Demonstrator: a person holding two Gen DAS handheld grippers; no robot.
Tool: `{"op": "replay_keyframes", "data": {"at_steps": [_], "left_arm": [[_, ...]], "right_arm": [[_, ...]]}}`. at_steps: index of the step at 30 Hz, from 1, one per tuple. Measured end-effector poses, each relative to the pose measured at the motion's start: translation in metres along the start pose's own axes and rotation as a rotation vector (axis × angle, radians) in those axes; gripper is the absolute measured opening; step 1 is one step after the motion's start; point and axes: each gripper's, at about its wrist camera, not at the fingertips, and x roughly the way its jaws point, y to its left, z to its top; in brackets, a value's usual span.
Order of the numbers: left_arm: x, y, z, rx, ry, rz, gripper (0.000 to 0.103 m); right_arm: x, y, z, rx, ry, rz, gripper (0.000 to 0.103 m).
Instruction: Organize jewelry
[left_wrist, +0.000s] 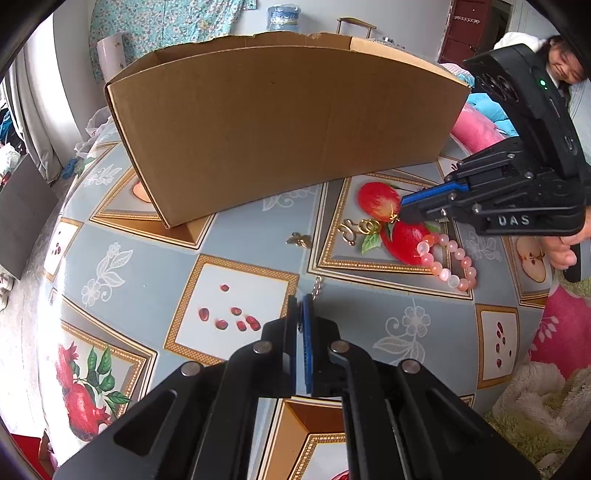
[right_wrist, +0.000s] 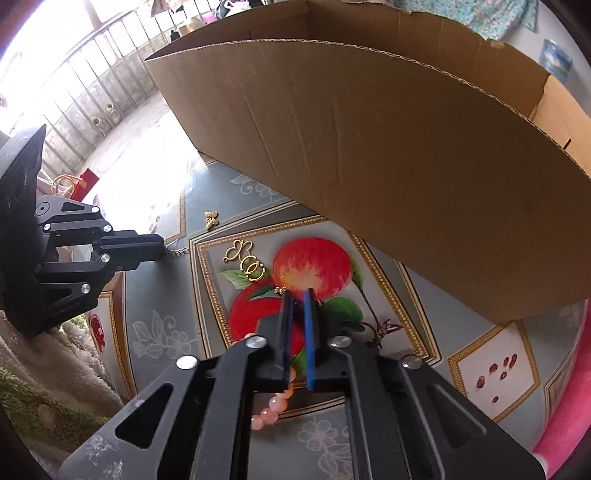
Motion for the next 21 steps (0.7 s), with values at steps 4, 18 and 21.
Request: {"op": "replay_keyframes", "data": {"at_steps": [4, 18, 21], "left_arm": [[0.001, 0.003, 0.001, -0.005, -0.003, -0.013, 0.002], [0.001, 0.004, 0.000, -0.014, -0.010, -0.019, 0.002], [0.001, 0.003, 0.000, -0.016, -0.011, -0.012, 0.002]], "right_arm": [[-0.004, -0.011, 0.004, 0.132, -0.033, 0.083, 0.000], [-0.039, -0.037, -0.049, 0.294, -0.085, -0.039, 0.028], [-0.032, -0.028, -0.050, 0.232, -0.072, -0.055, 0.026]]}}
